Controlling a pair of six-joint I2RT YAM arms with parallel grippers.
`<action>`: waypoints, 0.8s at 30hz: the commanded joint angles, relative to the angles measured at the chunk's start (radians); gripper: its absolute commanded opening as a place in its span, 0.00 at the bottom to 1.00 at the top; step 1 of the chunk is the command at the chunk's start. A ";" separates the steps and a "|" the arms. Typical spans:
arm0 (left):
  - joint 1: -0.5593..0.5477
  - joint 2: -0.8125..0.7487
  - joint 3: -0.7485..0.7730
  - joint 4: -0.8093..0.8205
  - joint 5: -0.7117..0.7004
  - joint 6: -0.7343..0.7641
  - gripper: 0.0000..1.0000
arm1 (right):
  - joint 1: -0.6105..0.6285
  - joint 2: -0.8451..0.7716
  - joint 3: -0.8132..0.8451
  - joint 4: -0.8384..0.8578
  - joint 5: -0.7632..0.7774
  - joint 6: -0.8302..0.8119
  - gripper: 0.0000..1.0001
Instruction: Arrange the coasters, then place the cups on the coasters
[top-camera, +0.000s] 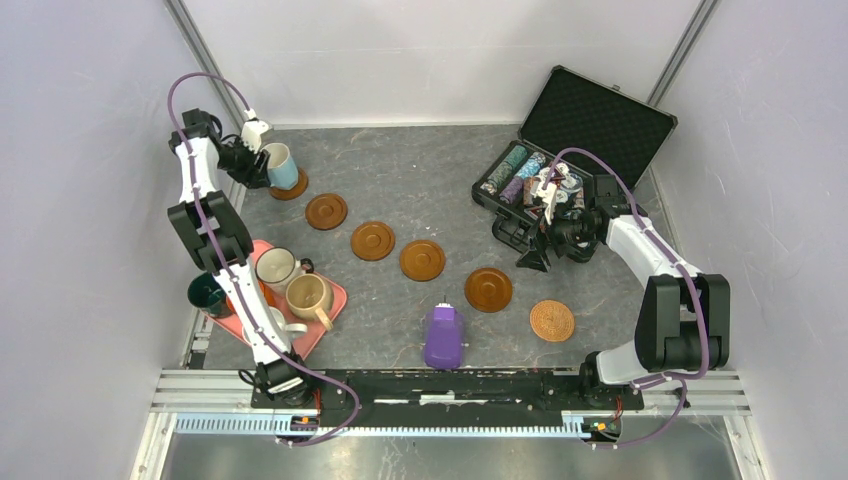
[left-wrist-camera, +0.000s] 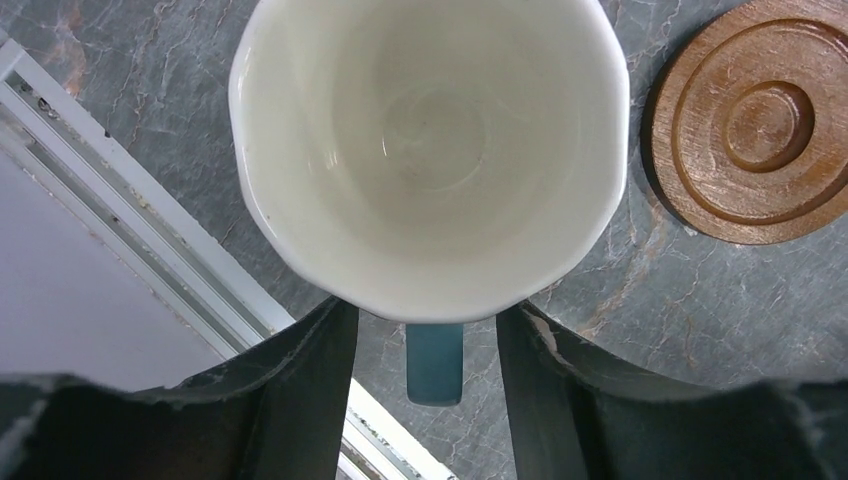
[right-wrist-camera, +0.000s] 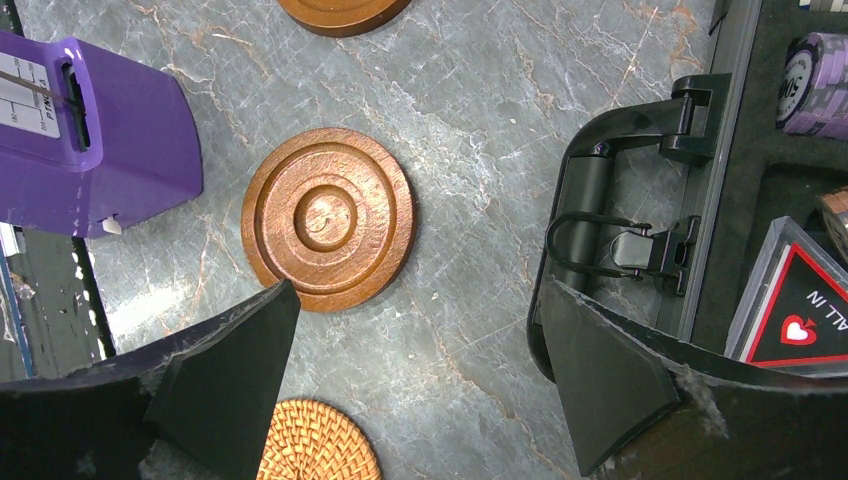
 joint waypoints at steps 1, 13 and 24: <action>0.002 -0.055 0.025 -0.011 0.025 -0.028 0.64 | -0.004 -0.002 -0.004 0.014 -0.008 0.002 0.98; 0.070 -0.254 -0.177 -0.030 0.065 -0.038 1.00 | -0.004 -0.016 -0.001 0.003 -0.026 -0.005 0.98; 0.116 -0.484 -0.518 0.029 0.012 -0.049 1.00 | -0.004 -0.033 -0.004 -0.001 -0.039 -0.012 0.98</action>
